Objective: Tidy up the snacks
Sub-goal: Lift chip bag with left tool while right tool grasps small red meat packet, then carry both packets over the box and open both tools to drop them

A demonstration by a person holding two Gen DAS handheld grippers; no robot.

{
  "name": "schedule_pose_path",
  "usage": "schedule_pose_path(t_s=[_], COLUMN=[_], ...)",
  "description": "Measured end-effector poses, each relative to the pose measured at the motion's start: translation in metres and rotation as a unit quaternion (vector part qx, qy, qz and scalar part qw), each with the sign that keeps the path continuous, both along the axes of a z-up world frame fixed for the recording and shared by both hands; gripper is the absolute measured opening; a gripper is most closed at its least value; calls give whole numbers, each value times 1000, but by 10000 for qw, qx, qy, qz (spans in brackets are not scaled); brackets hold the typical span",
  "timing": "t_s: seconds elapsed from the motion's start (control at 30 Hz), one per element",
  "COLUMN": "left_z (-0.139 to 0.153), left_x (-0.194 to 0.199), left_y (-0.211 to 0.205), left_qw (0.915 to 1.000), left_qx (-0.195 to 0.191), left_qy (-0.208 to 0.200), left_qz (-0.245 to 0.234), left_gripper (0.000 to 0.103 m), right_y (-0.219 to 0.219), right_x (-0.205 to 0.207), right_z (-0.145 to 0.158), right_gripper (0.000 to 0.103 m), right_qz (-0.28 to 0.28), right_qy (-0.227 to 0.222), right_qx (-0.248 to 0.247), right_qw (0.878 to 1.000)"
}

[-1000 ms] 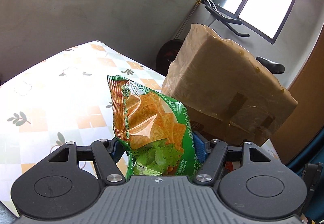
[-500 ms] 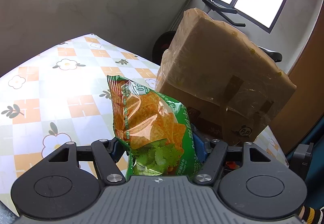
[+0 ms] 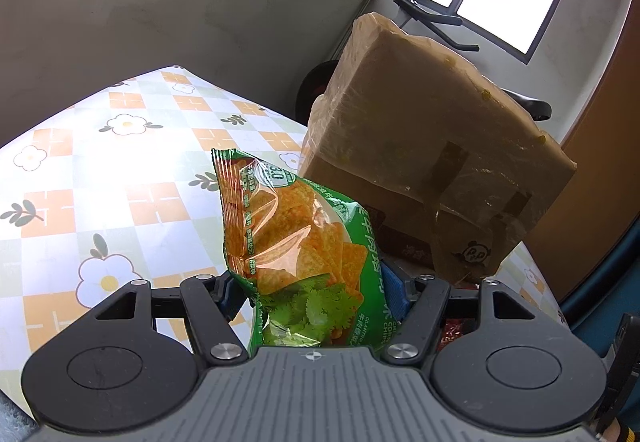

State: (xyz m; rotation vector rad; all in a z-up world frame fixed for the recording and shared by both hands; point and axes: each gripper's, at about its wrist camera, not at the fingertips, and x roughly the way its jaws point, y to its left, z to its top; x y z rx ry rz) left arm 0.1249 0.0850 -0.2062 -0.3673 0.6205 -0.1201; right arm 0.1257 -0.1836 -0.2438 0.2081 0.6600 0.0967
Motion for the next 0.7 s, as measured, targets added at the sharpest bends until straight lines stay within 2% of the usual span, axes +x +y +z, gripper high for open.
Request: schedule_pose_path(t_s=[0.1, 0.23, 0.33, 0.5, 0.7], left_z=[-1, -2, -4, -6, 5], left_x=[0, 0, 0, 1, 1], left_y=[-1, -6, -9, -10, -9], left_qw=[10000, 9999, 9998, 9997, 9996], left_qx=[7, 59, 104, 143, 271], left_qy=[33, 54, 84, 148, -38], left_qz=[-17, -70, -114, -159, -75], left_gripper=[70, 70, 70, 70, 70], right_y=[-27, -51, -54, -40, -38], right_x=[-18, -25, -25, -22, -24], right_z=[-5, -16, -18, -15, -7], right_gripper=[9, 9, 9, 9, 9], right_qz=[-426, -848, -907, -757, -802], right_qy=[-201, -238, -234, -319, -393], right_qx=[727, 1357, 1339, 992, 829], right_qw=[9962, 9868, 9866, 9917, 9925])
